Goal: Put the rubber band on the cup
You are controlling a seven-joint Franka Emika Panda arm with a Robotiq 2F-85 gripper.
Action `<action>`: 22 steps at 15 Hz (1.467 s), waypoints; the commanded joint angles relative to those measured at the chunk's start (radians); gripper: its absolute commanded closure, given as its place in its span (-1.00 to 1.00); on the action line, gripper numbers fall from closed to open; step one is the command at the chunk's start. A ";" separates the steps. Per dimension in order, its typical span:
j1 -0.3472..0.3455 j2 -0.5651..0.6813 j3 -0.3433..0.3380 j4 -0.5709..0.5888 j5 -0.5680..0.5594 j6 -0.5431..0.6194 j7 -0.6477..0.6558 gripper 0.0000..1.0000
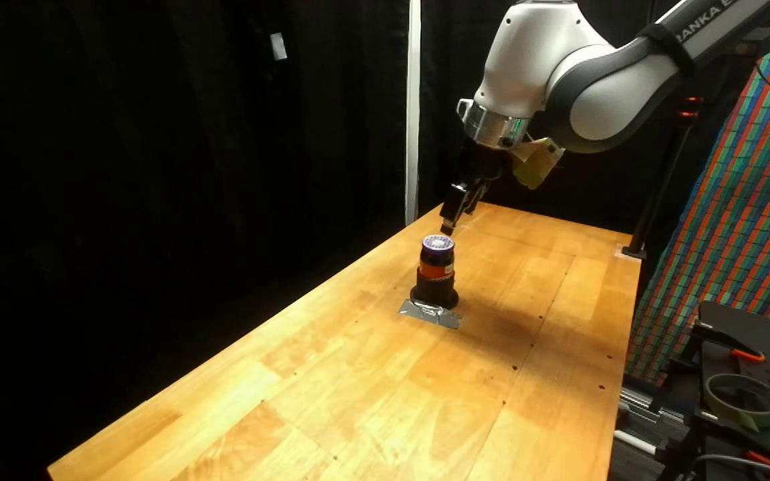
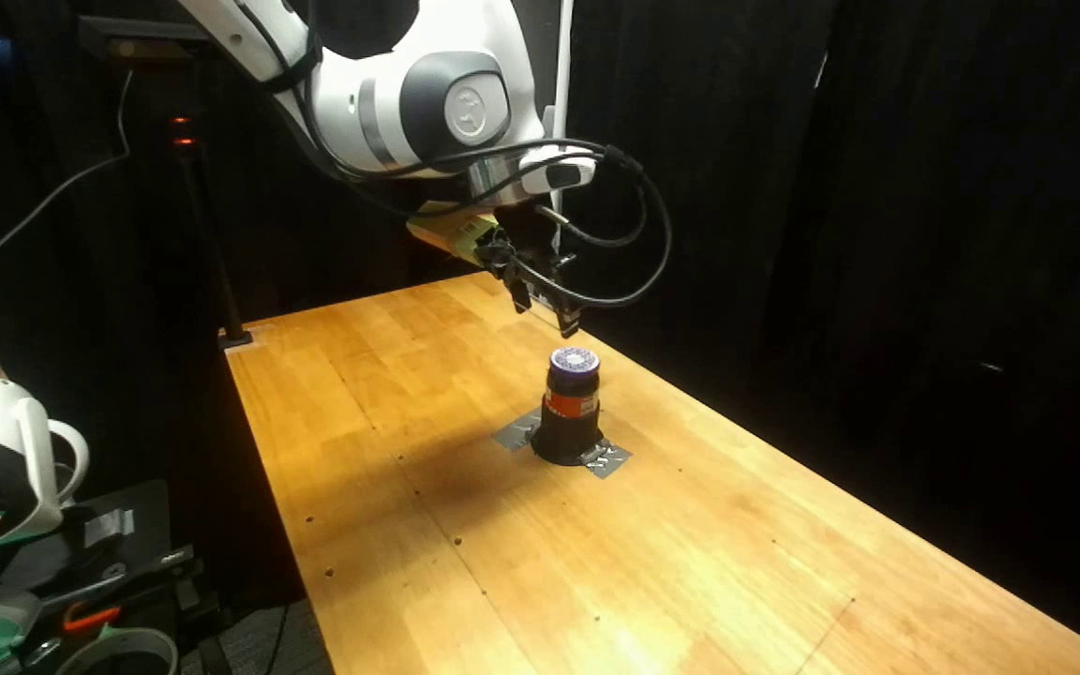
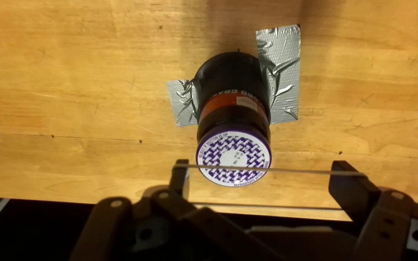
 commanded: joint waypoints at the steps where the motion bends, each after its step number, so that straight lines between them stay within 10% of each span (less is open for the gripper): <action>1: 0.063 0.095 -0.069 0.093 -0.046 0.047 0.080 -1.00; 13: 0.210 0.292 -0.268 0.260 -0.095 0.093 0.215 -1.00; 22: 0.158 0.321 -0.184 0.279 0.053 -0.023 0.093 -1.00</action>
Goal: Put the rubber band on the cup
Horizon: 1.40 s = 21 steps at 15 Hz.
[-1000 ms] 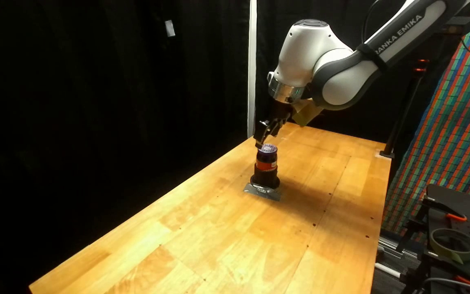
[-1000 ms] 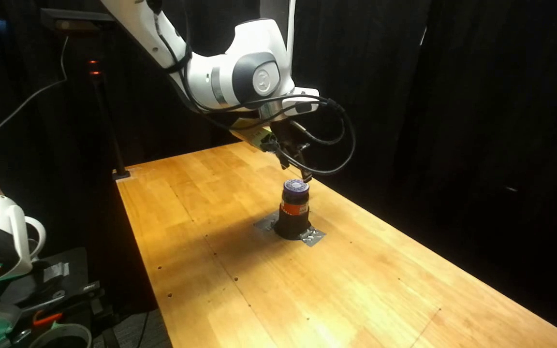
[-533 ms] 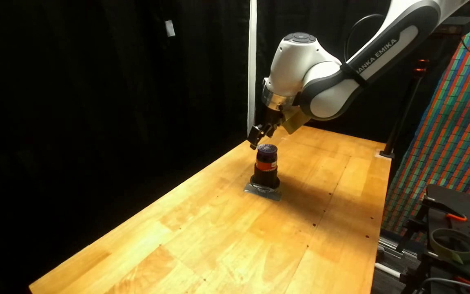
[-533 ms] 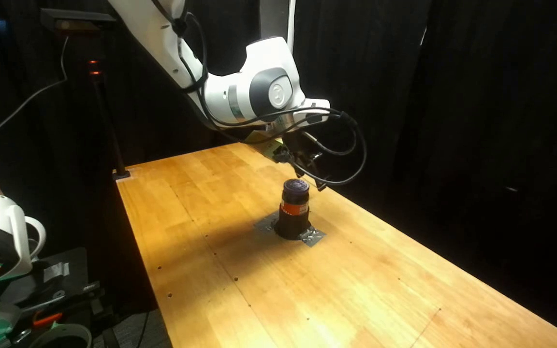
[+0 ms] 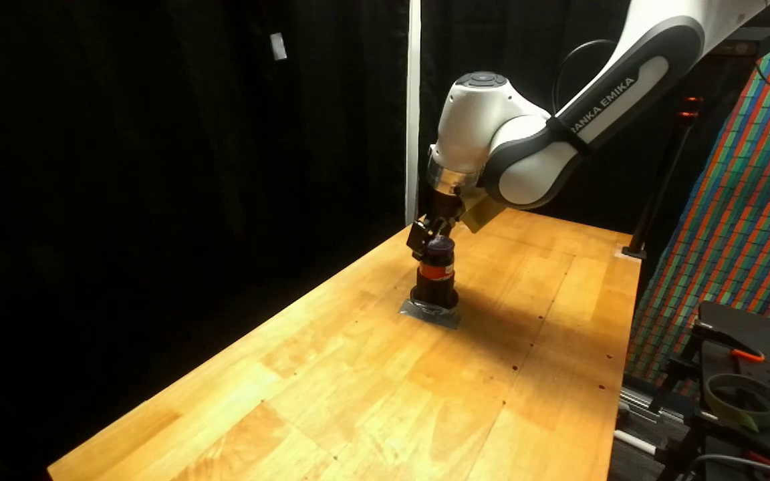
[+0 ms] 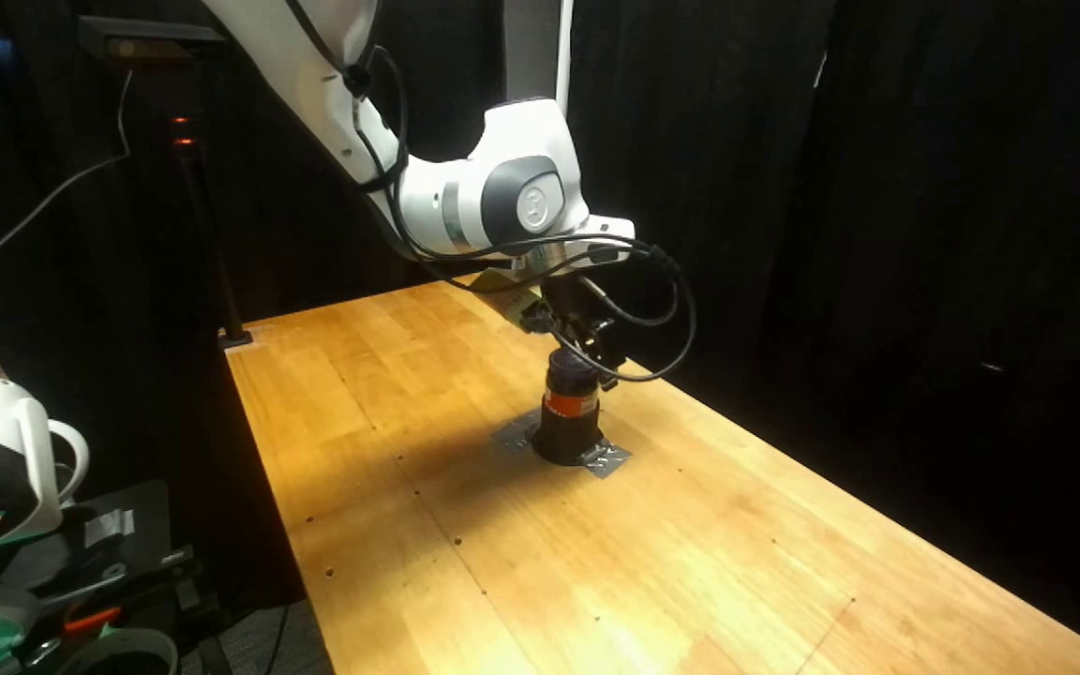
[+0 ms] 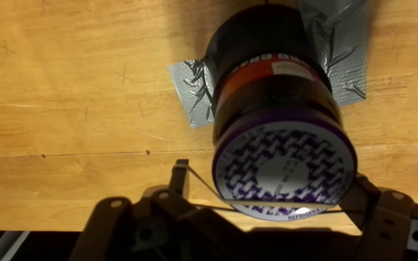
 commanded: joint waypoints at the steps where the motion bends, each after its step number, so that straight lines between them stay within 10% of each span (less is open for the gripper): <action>1: -0.030 0.022 0.044 0.057 0.074 -0.095 -0.066 -1.00; 9: -0.058 0.025 0.078 0.136 0.114 -0.411 -0.118 -1.00; 20: -0.075 -0.022 0.115 0.110 0.125 -0.563 -0.148 -1.00; 21: -0.072 -0.027 0.113 0.101 0.117 -0.556 -0.143 -0.50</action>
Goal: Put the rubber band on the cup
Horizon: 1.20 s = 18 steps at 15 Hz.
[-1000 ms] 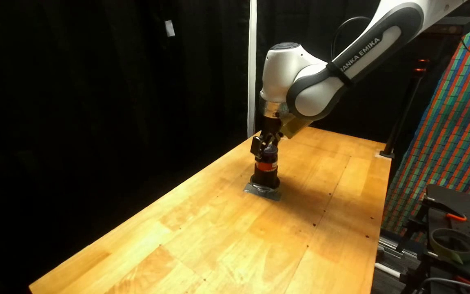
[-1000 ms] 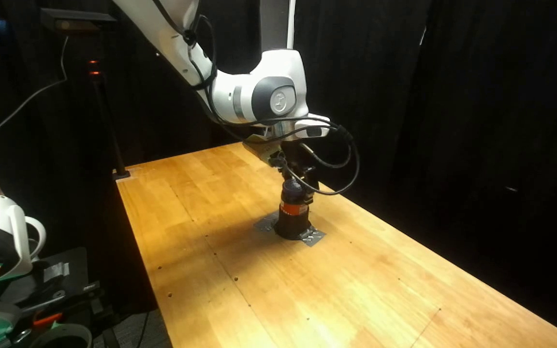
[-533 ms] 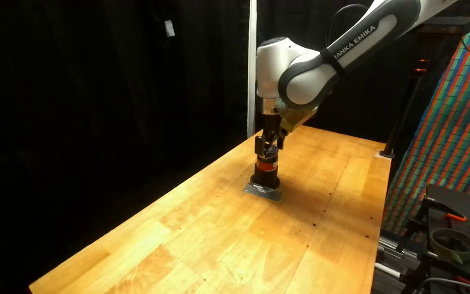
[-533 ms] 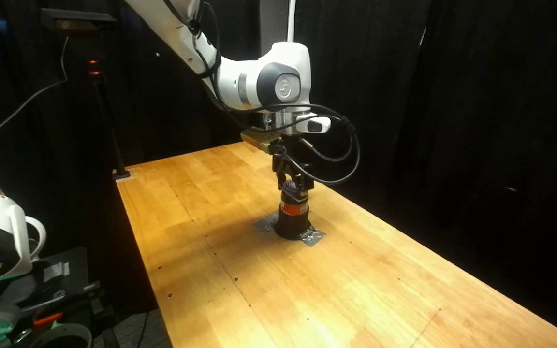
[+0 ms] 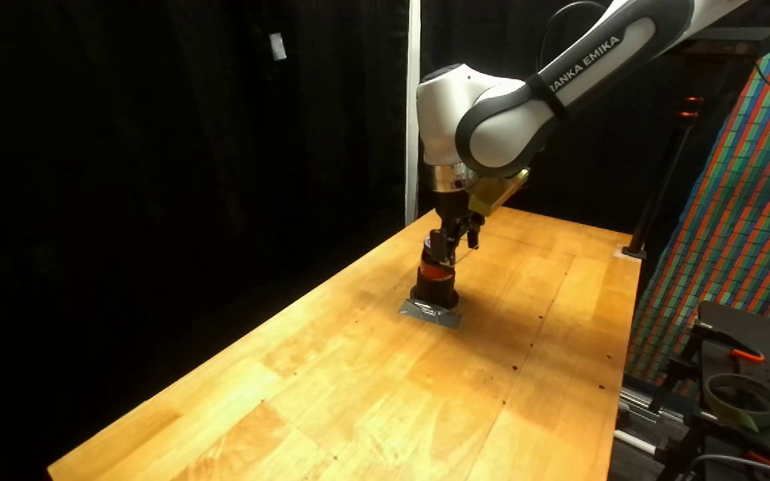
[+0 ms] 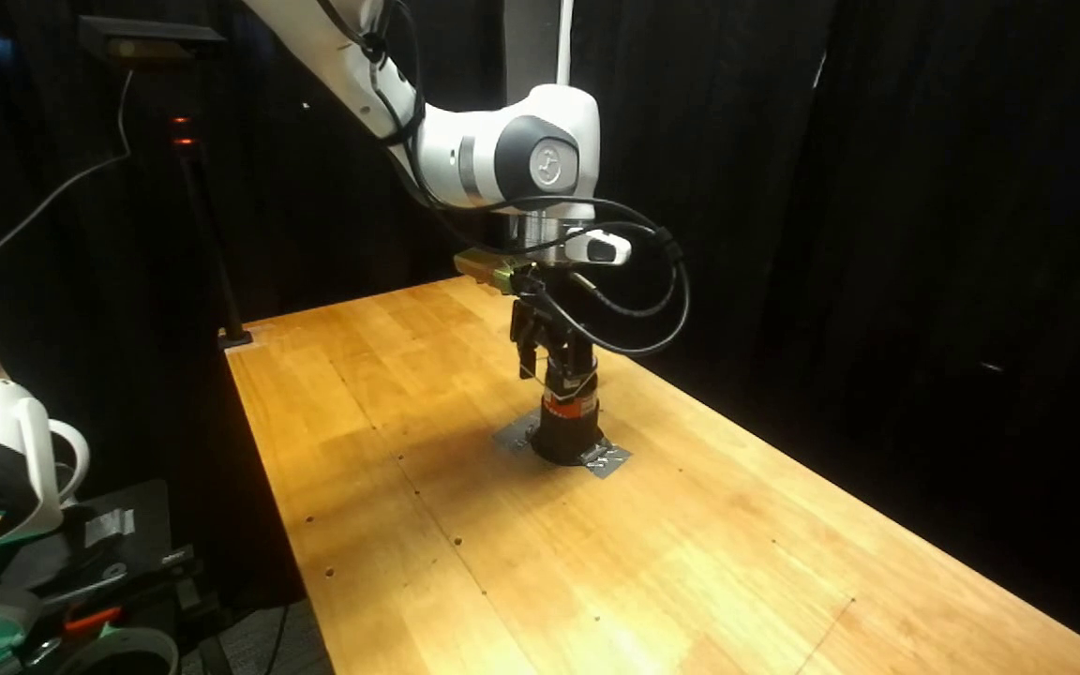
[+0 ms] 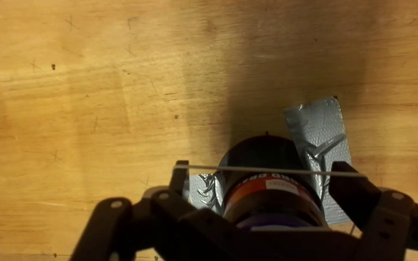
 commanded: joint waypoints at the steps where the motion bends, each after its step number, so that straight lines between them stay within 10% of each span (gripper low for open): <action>1: -0.013 -0.047 0.018 -0.052 0.012 -0.020 -0.027 -0.46; 9: -0.038 -0.124 0.032 -0.169 0.018 0.024 -0.076 0.75; 18: -0.060 -0.322 0.027 -0.478 -0.003 0.415 -0.051 0.77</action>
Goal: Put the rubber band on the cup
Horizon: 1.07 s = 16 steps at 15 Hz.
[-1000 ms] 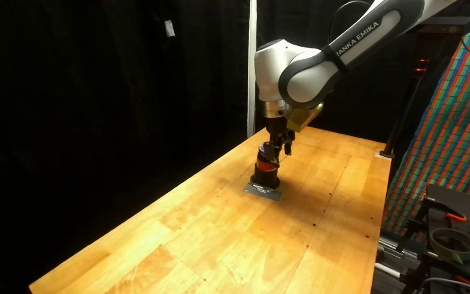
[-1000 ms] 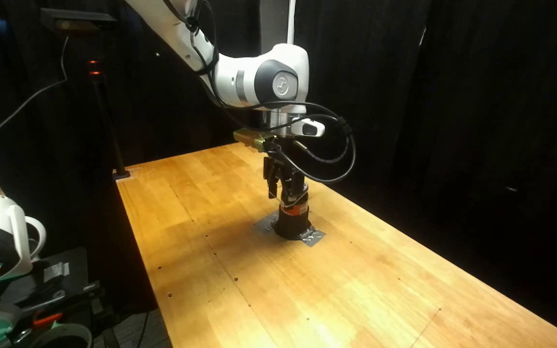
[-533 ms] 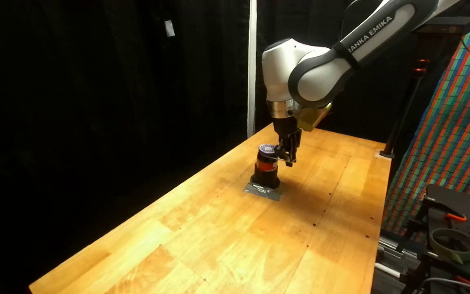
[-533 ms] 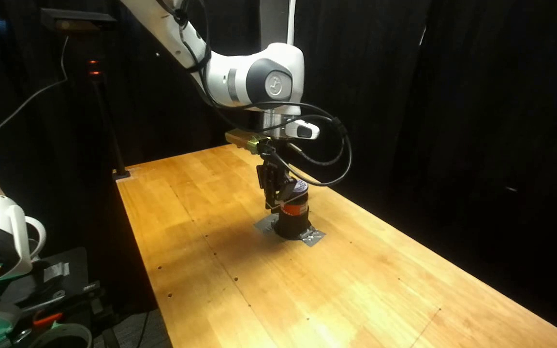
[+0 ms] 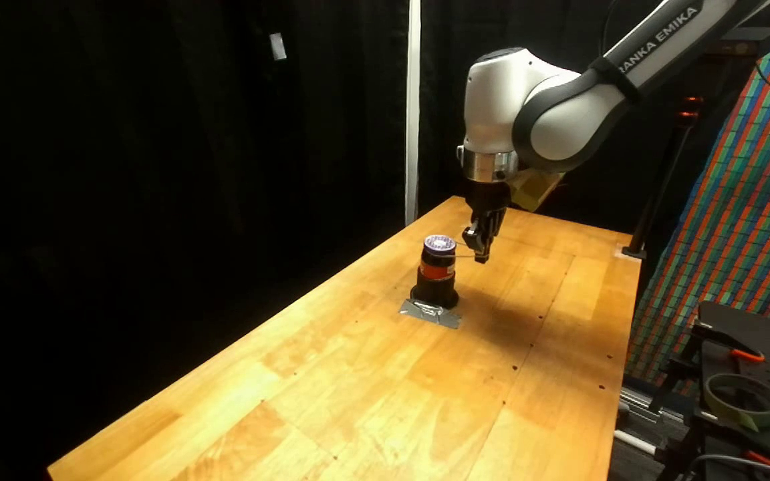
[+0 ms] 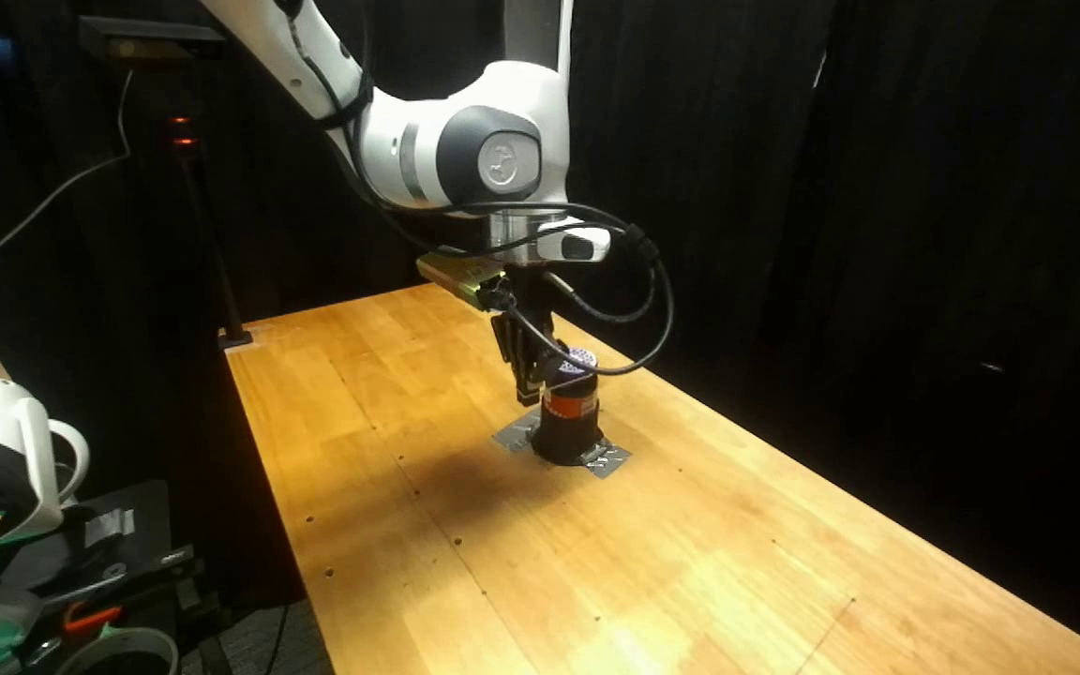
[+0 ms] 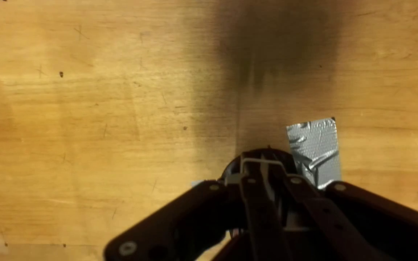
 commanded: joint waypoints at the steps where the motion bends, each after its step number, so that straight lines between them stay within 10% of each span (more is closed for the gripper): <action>1: -0.018 -0.134 0.007 -0.216 0.001 0.258 0.009 0.77; 10: -0.058 -0.156 0.030 -0.475 0.043 0.796 -0.015 0.84; 16: 0.022 -0.139 -0.092 -0.603 0.050 1.185 -0.032 0.80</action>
